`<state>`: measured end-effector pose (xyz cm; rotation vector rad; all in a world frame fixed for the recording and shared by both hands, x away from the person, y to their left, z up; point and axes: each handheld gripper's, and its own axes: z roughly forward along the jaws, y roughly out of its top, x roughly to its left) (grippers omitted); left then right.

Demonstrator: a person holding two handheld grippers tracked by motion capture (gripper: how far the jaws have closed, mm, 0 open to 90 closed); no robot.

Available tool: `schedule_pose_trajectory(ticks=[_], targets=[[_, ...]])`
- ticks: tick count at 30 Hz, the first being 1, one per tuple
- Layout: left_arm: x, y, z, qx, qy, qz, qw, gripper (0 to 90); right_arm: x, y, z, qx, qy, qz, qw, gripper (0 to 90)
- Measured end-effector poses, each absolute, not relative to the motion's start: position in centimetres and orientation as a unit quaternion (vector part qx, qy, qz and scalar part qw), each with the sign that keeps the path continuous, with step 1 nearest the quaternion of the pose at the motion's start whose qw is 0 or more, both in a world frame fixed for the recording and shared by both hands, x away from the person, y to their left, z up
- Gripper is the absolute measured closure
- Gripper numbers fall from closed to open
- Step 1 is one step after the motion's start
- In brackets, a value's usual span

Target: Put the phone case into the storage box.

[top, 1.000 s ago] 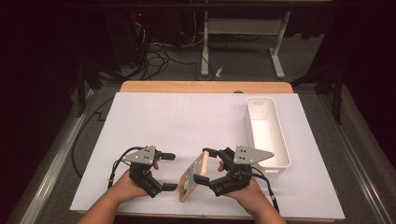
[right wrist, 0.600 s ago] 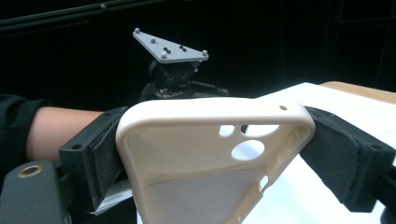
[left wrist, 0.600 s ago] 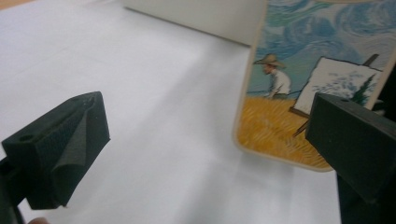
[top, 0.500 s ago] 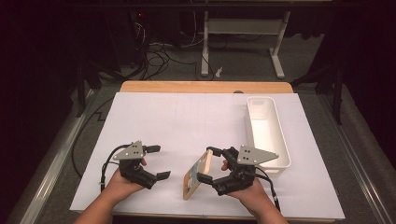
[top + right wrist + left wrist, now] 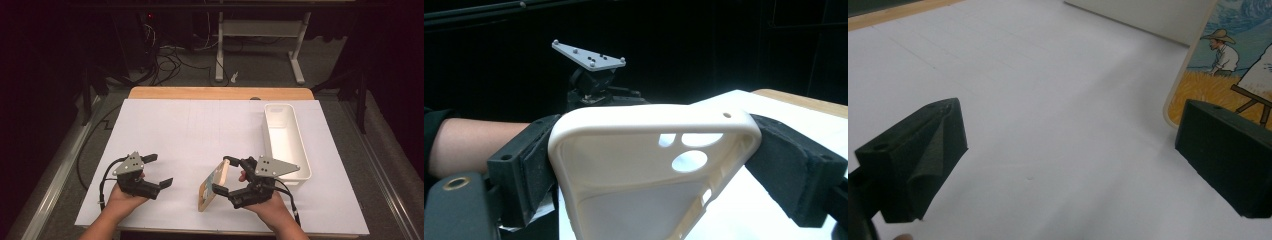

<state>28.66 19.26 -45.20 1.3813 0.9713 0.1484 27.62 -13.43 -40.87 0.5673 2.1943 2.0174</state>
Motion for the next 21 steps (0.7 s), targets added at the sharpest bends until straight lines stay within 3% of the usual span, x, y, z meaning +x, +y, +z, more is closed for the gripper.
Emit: schedule_pose_trajectory(ticks=[21], targets=[[28.5,19.6,-45.3,0.601,0.427,0.081,0.671,0.9,26.8,-14.8,-40.2,0.209,0.721,0.649,0.12,12.2]])
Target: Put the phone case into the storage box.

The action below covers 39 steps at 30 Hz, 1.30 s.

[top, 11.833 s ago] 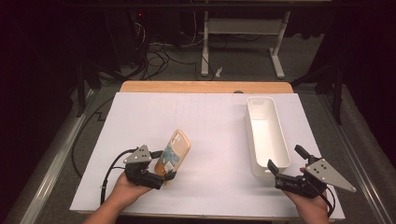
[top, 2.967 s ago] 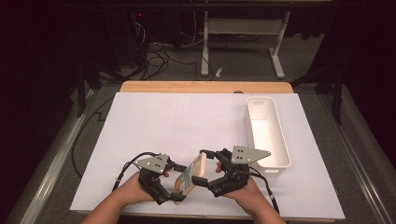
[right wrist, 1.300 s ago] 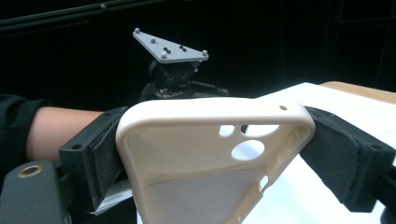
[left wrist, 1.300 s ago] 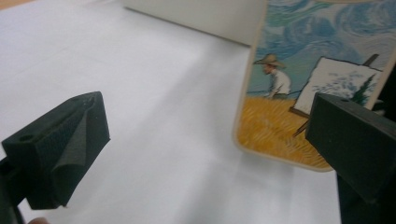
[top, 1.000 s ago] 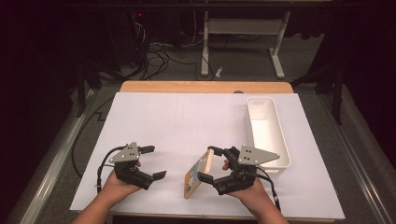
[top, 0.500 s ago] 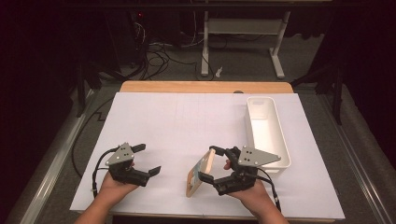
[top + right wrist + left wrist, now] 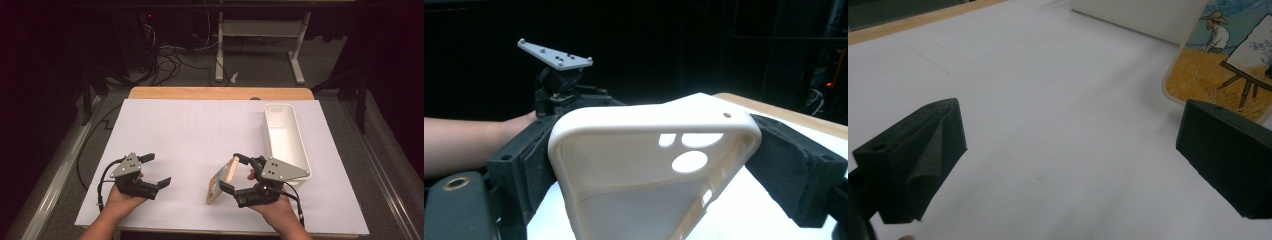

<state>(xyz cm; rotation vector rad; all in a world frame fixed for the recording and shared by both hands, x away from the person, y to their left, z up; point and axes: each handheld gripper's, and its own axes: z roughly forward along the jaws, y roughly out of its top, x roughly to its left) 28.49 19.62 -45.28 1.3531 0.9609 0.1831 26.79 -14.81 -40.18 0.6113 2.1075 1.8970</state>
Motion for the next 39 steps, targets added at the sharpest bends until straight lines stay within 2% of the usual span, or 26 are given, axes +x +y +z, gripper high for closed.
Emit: schedule_pose_trajectory(ticks=[39], targets=[[28.5,19.6,-45.3,0.604,0.427,0.078,0.669,0.8,26.9,-19.3,-39.4,0.31,0.675,0.613,0.268,12.2]])
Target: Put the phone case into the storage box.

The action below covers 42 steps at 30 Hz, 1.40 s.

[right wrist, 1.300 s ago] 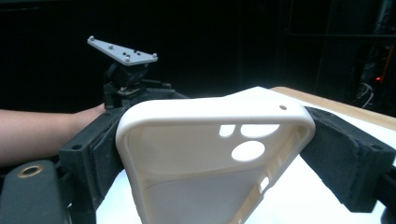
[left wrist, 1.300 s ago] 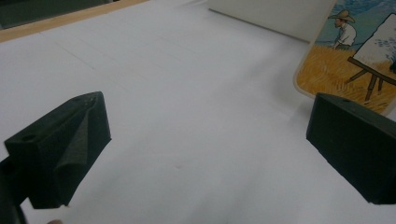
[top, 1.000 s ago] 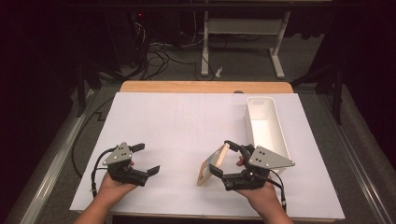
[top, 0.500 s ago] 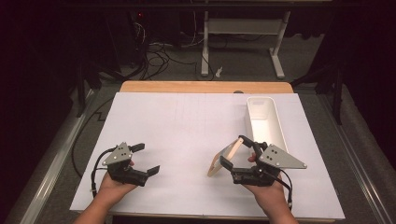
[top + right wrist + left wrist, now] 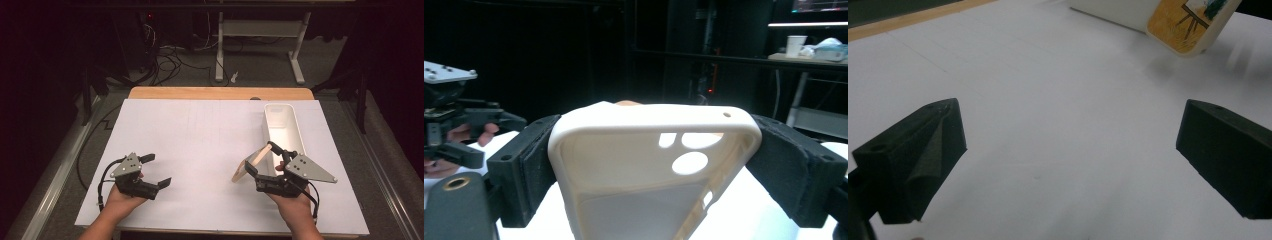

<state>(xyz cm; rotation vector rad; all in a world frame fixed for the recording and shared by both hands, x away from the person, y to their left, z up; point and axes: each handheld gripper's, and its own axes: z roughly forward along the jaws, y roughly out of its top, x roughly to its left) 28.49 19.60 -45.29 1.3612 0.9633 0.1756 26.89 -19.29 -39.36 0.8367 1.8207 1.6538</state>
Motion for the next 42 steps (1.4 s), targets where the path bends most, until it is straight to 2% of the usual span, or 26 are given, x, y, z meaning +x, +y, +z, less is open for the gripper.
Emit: schedule_pose_trajectory(ticks=[42], targets=[[28.6,19.6,-45.3,0.599,0.427,0.072,0.674,1.4,25.1,-23.2,-34.9,0.327,0.601,0.64,0.349,12.5]])
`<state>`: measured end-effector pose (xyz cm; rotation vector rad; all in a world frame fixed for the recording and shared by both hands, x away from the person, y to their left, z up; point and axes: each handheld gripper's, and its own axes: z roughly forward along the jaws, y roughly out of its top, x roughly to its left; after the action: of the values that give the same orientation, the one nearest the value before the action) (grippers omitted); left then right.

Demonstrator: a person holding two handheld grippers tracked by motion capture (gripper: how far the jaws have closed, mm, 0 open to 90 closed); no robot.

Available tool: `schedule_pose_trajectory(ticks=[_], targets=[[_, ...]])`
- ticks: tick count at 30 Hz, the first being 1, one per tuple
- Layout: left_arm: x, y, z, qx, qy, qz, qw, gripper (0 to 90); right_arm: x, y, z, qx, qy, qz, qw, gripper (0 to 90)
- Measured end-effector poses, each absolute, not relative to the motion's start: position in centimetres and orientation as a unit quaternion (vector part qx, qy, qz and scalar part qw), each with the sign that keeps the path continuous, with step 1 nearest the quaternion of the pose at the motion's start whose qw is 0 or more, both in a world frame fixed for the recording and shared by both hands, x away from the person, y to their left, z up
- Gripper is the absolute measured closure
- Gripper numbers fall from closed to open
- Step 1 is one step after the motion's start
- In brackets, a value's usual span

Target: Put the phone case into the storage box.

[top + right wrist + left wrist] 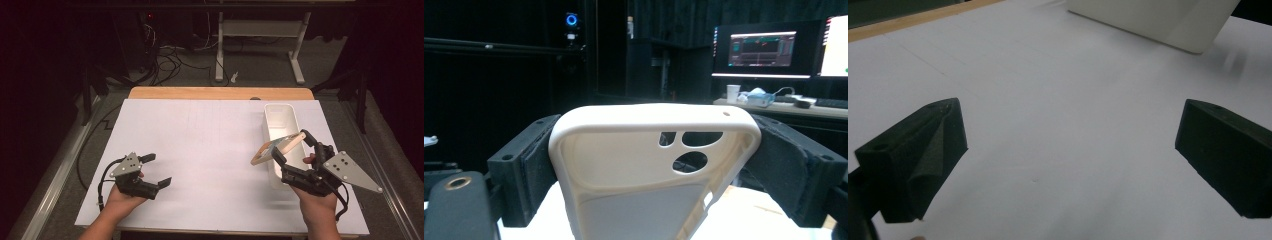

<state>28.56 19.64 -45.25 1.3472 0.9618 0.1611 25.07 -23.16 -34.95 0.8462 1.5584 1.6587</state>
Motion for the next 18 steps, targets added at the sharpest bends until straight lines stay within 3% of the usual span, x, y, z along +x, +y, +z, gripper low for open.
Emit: schedule_pose_trajectory(ticks=[18], targets=[[28.8,20.2,-45.0,0.581,0.436,0.072,0.684,1.4,24.8,-25.4,-34.3,0.351,0.575,0.633,0.382,12.5]])
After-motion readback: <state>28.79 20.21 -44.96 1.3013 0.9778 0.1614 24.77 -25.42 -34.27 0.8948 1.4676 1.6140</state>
